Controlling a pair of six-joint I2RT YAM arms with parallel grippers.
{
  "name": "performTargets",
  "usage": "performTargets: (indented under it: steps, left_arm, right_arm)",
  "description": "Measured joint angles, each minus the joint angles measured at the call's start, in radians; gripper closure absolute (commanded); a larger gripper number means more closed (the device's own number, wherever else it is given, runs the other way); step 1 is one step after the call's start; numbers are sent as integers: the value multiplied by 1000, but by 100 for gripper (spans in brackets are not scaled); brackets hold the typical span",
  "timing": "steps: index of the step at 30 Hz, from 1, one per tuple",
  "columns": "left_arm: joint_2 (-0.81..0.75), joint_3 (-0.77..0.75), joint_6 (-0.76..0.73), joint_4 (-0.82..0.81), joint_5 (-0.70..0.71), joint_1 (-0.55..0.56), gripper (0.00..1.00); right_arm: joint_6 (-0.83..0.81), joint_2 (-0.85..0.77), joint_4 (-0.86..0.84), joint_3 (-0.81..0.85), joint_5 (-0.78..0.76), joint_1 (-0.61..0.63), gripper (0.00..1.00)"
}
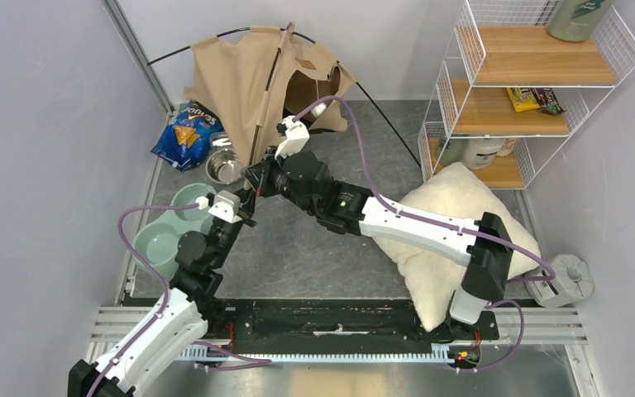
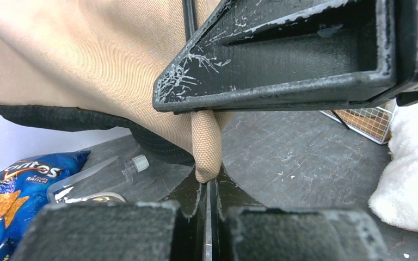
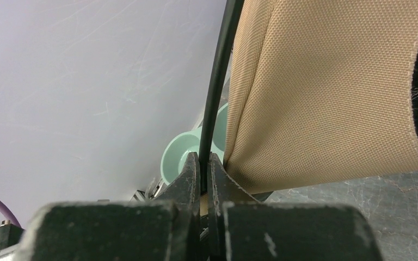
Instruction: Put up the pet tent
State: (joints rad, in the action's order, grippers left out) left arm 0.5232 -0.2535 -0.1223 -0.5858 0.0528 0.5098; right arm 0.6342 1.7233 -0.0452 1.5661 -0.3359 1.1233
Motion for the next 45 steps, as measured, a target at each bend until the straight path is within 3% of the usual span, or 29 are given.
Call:
performTargets:
  steps: [3,13,18,23,30,40,43,45]
  left_arm:
    - [0,-5,0,19,-3,0,98]
    - [-34,-9,3,39,-3,2,98]
    - [-72,-2,20,38,25,2,98]
    - [-148,27,39,87,39,2,98]
    - [-277,49,84,157,51,3,86]
    - [-397,49,137,309,78,3,85]
    - [-412,49,142,332,78,3,85]
    - [-420,49,145,348,78,3,83]
  right_arm:
    - [1,-12,-7,-22,24,-2,92]
    - [45,-93,54,-56,70,-3,44]
    - [68,-180,142,-108,84,-2,29]
    - [68,-230,216,-126,67,-2,21]
    - [-30,-186,312,10,0,-4,19]
    - [-142,23,380,320,-62,-7,21]
    - [-153,62,406,359,-77,-7,28]
    - [-159,92,429,391,-94,-7,47]
